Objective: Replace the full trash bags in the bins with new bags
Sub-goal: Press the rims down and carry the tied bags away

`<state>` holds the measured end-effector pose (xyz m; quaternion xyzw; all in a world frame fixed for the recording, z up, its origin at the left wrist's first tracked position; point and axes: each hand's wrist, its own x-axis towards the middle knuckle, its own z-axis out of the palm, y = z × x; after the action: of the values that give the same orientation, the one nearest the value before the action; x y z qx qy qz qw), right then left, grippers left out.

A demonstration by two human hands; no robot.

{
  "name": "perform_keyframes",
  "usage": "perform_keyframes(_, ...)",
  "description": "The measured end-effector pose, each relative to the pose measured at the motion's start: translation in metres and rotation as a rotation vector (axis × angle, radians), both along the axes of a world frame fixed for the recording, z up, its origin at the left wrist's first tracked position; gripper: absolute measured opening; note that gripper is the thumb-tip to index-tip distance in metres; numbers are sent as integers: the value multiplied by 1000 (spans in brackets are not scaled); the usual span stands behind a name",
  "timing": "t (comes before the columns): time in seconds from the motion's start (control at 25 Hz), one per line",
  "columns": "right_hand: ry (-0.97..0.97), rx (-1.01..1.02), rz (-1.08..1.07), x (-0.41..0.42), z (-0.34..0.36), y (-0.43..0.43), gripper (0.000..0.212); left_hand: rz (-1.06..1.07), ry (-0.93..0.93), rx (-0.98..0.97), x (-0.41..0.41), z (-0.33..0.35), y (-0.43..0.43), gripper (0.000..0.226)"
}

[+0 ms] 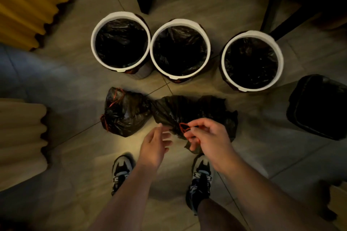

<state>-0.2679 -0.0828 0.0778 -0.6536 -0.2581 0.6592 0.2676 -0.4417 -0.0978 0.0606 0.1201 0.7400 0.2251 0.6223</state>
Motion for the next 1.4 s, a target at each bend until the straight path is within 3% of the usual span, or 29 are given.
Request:
perform_keyframes(0.16,45,-9,-141,-34,-13,4,30,-46,132,-56,-84,-60,3,21)
perform_keyframes(0.32,48,-13,-230,-73,-40,0,30,-162,273,-101,-188,-129,0,18)
perform_keyframes(0.6,-75,-24,-226,-138,-127,-9,31,-264,464,-169,-339,-261,8,14)
perform_keyframes(0.8,-39,-49,-214,-155,-167,-11,37,-335,436,-57,-360,-328,35,40)
perform_keyframes(0.88,8,-56,-261,-156,-171,-8,35,-391,440,-42,-355,-336,43,34)
perform_keyframes(1.0,115,-56,-321,-157,-164,2,21,-545,510,-28,-352,-332,50,7)
perform_keyframes(1.04,141,-58,-327,-157,-161,5,20,-568,534,-34,-352,-326,51,11)
perform_keyframes(1.2,146,-78,-352,-155,-147,13,31,-458,598,-10,-347,-282,54,31)
perform_keyframes(1.28,150,-81,-381,-155,-139,14,33,-266,563,36,-341,-256,57,29)
perform_keyframes(1.4,193,-92,-419,-152,-129,12,38,156,216,191,-324,-226,70,9)
